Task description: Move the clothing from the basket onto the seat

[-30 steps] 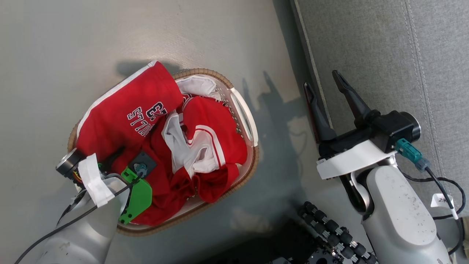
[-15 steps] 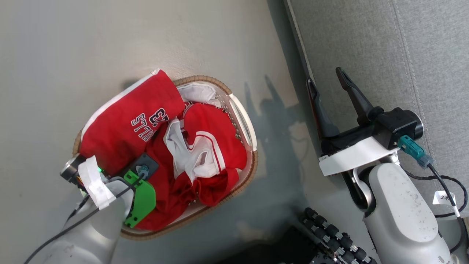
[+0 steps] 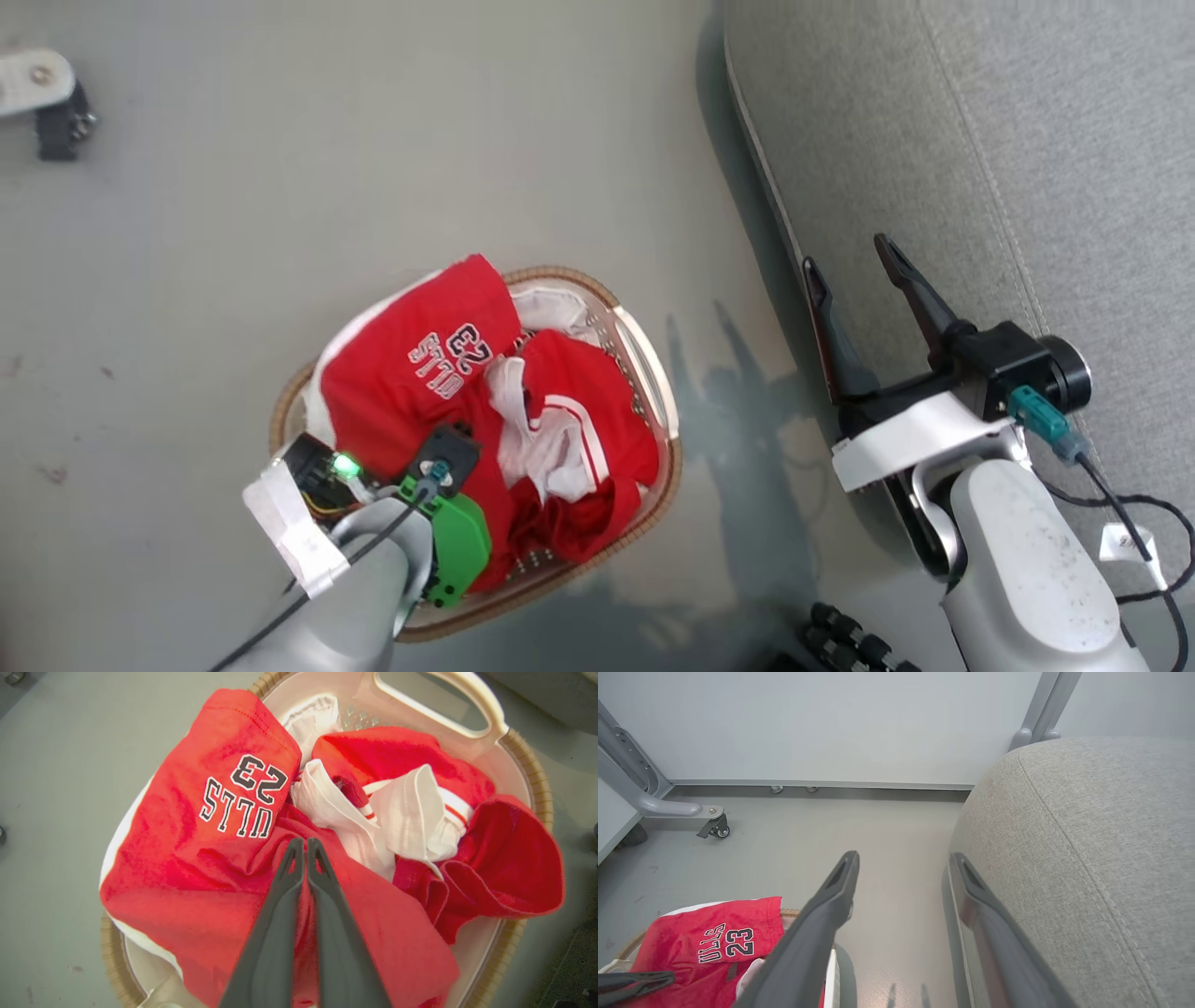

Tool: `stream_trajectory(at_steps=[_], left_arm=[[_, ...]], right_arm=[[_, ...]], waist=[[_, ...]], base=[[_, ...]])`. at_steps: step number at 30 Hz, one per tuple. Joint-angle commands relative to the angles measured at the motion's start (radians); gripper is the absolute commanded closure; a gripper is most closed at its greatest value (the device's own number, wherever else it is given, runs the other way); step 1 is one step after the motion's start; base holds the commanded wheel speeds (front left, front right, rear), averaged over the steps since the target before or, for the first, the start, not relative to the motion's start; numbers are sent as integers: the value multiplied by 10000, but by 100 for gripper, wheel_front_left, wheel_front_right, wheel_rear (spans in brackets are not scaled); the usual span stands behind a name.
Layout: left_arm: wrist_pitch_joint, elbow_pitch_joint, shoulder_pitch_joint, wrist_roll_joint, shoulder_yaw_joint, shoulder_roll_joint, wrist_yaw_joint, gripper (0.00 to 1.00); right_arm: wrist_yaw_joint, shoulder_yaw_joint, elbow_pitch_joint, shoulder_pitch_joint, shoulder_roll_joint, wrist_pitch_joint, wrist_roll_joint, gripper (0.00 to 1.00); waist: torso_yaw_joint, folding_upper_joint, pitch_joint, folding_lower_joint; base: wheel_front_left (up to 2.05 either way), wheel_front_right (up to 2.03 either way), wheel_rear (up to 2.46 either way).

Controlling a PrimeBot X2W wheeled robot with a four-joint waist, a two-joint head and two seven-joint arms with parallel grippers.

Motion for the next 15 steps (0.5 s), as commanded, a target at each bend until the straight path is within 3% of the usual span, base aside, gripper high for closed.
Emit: stream_trajectory(at_steps=[1,15], left_arm=[[-55,-342,377,-123,47,-55,-25,100],[-52,-4014,2560,-1380,557,-180,-21,100]], right_arm=[[-6,-77,71,241,-36,-48,-132,0],[-7,-576,365,1645,-37,-48,-575,0]], waist=[[617,-1,-1156,0],[1634,-1,-3803,0]], base=[[0,0,0],[0,0,0]])
